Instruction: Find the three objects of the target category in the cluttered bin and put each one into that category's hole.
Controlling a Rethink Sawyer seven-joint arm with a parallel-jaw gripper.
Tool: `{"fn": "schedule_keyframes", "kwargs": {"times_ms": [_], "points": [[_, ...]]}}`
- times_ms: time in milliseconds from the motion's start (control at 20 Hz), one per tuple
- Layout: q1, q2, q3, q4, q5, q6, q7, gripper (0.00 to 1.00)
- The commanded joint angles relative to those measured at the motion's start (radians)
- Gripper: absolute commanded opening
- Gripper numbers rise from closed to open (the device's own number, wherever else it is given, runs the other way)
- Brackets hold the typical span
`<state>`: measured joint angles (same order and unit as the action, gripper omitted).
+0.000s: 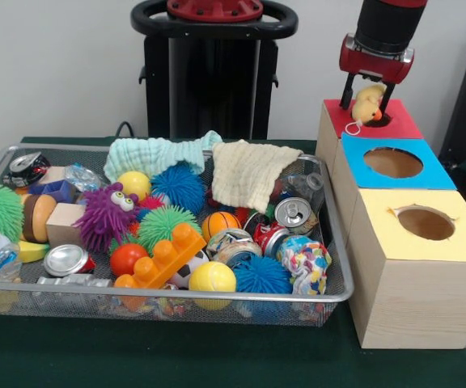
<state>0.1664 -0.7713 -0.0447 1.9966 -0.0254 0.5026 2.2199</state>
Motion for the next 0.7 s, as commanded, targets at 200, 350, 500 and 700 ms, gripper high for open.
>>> {"fn": "schedule_keyframes", "kwargs": {"times_ms": [200,350,500,700], "points": [[-0.017,0.070,0.020,-0.020,0.015,-0.006,0.121,1.00],[-0.021,0.070,0.025,-0.014,0.020,-0.051,0.129,1.00],[-0.034,0.053,0.041,-0.002,0.028,-0.088,0.127,1.00],[-0.045,0.043,0.048,0.011,0.028,-0.143,0.131,1.00]]}}
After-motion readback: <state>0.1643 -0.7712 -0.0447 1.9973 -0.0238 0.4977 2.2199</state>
